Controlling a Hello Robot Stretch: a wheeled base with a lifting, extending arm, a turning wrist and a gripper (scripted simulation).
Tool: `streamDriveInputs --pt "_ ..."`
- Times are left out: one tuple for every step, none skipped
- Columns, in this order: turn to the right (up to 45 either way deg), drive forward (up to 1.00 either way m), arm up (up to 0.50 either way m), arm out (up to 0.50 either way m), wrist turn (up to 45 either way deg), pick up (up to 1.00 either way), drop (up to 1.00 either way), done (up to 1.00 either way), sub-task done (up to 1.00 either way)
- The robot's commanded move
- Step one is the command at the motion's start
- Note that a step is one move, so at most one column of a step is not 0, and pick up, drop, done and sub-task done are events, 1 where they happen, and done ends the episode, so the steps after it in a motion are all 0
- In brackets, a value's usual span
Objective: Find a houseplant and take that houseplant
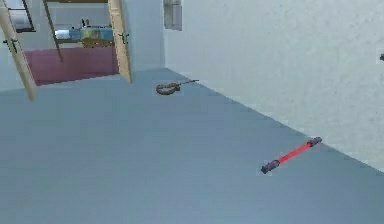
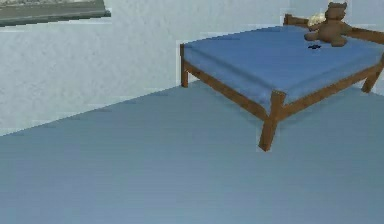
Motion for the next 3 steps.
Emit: streamDriveInputs --pt "-30.0 0.00 0.00 0.00 0.0 0.00 0.00 0.00 0.00" --pt "0.0 1.00 0.00 0.00 0.0 0.00 0.00 0.00 0.00" --pt "0.0 1.00 0.00 0.00 0.0 0.00 0.00 0.00 0.00"
